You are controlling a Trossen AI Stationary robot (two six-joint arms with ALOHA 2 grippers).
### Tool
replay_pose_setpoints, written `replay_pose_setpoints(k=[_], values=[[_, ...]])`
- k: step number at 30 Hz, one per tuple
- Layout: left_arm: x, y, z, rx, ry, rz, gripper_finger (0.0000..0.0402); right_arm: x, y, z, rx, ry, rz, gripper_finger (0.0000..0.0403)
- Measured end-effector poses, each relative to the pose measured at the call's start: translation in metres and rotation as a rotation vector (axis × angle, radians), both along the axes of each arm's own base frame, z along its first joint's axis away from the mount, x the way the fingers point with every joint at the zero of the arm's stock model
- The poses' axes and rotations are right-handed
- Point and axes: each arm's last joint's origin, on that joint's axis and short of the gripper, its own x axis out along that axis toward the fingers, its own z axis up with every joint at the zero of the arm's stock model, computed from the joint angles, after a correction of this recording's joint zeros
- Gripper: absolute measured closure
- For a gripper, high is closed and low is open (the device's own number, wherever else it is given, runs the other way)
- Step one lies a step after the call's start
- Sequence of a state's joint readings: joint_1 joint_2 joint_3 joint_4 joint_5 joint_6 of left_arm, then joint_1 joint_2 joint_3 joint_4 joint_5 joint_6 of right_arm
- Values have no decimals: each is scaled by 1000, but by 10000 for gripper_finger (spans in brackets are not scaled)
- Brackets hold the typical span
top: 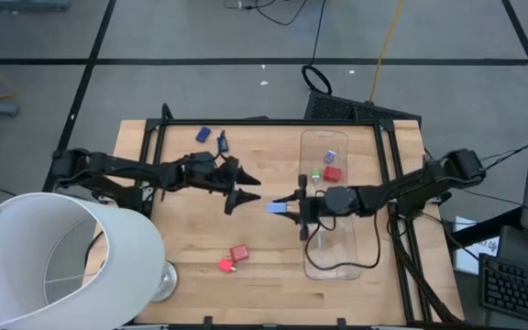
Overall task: Pick & Place Office items
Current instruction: Put the light blue charger adapter into the top transparent bin
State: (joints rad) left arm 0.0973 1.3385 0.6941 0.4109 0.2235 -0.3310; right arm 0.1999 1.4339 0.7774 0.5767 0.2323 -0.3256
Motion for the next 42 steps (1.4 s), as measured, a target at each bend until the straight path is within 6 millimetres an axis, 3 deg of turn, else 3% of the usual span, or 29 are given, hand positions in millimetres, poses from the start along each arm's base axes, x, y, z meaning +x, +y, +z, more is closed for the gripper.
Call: replay_pose_setpoints(k=[6, 11, 15, 19, 27, 42], values=[[-17, -5, 8, 187, 59, 174, 133, -25, -12, 19, 143, 4, -49, 291], [-43, -10, 1, 286, 8, 284, 133, -59, -28, 8, 216, -22, -112, 291], [-68, -6, -10, 290, -15, 309, 133, -84, -43, -2, 278, -86, -327, 291], [-93, 3, -19, 273, -41, 373, 133, -99, -59, -18, 272, -24, -594, 291], [-122, 19, -37, 166, -63, 544, 133, -104, -90, -39, 402, 52, -844, 291], [-123, 23, -37, 139, -95, 582, 133, -94, -117, -67, 498, 163, -884, 277]])
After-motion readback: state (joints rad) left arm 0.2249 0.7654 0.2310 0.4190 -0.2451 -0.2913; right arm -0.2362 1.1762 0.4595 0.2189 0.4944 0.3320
